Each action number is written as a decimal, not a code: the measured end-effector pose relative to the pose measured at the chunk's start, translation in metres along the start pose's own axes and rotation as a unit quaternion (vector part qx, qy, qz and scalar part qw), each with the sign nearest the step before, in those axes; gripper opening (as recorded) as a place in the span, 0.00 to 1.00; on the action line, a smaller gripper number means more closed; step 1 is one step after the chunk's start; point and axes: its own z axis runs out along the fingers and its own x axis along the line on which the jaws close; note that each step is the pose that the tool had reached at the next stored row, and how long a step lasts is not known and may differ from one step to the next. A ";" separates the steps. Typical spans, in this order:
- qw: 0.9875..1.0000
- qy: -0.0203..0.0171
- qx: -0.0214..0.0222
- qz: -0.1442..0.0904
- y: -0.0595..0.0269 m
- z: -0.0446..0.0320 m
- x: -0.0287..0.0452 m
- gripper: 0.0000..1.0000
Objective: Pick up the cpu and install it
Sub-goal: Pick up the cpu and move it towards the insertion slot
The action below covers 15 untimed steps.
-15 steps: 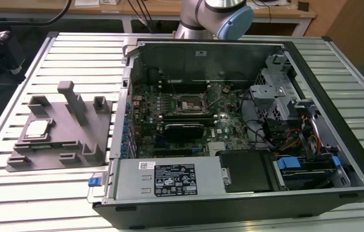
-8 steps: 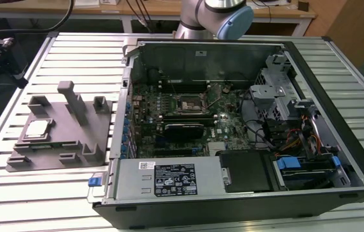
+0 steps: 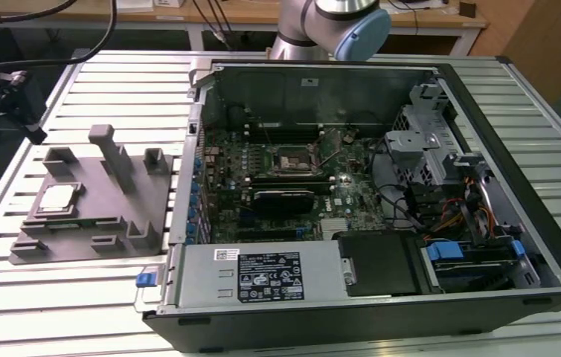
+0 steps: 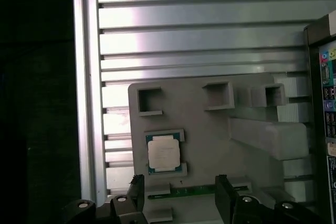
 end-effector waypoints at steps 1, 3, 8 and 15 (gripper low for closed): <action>1.000 0.001 0.000 -0.001 -0.0002 0.0016 0.0000 0.64; 1.000 0.003 0.000 -0.008 -0.0008 0.0051 0.0001 0.64; 1.000 0.005 0.000 -0.017 -0.0015 0.0107 0.0007 0.64; 1.000 0.006 0.000 -0.018 -0.0020 0.0170 0.0010 0.64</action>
